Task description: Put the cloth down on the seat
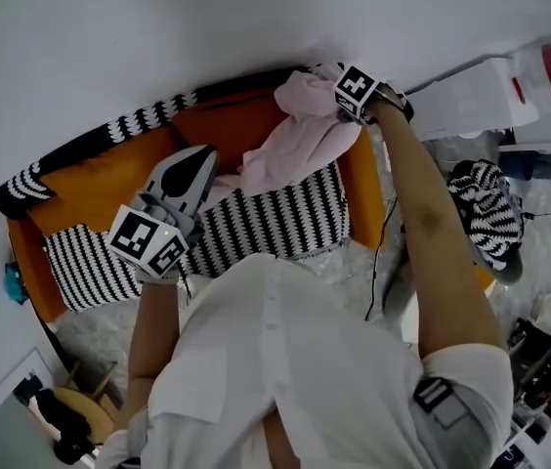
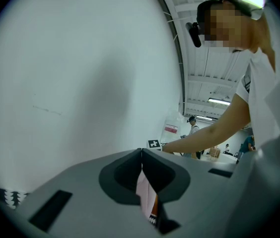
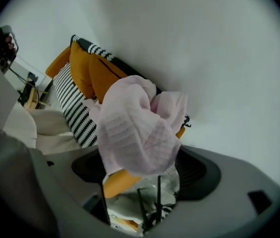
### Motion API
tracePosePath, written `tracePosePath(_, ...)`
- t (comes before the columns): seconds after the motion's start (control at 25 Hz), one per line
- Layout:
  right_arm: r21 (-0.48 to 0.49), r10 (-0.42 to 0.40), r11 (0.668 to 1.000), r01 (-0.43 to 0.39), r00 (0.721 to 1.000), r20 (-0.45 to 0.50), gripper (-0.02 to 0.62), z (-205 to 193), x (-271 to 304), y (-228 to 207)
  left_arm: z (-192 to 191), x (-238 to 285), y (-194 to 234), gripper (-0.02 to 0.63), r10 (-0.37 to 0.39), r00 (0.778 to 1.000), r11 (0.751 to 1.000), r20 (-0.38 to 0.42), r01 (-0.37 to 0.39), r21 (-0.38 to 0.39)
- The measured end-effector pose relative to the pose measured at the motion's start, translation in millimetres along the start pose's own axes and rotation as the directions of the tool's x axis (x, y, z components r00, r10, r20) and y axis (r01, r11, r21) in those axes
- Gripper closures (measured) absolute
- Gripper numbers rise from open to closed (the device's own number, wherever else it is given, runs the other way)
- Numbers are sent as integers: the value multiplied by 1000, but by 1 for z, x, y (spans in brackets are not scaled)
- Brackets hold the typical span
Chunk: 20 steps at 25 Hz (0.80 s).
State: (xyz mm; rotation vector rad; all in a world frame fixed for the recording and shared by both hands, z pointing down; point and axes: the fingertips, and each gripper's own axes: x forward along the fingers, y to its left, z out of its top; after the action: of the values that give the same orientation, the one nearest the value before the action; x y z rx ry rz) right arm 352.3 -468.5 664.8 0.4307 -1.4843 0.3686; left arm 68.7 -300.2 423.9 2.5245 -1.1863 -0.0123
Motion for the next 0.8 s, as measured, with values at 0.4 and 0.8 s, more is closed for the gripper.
tracePosePath(0.4,151,-76,988,7,887,455,189,31,-111,-6,5,-6,-6,589,-22,999,1000,28,22,0)
tracePosePath(0.8,262,-192,921,-289,247,950,401,4,-218,96,14,-19,-16,589,-24,998,1000,62,24,14)
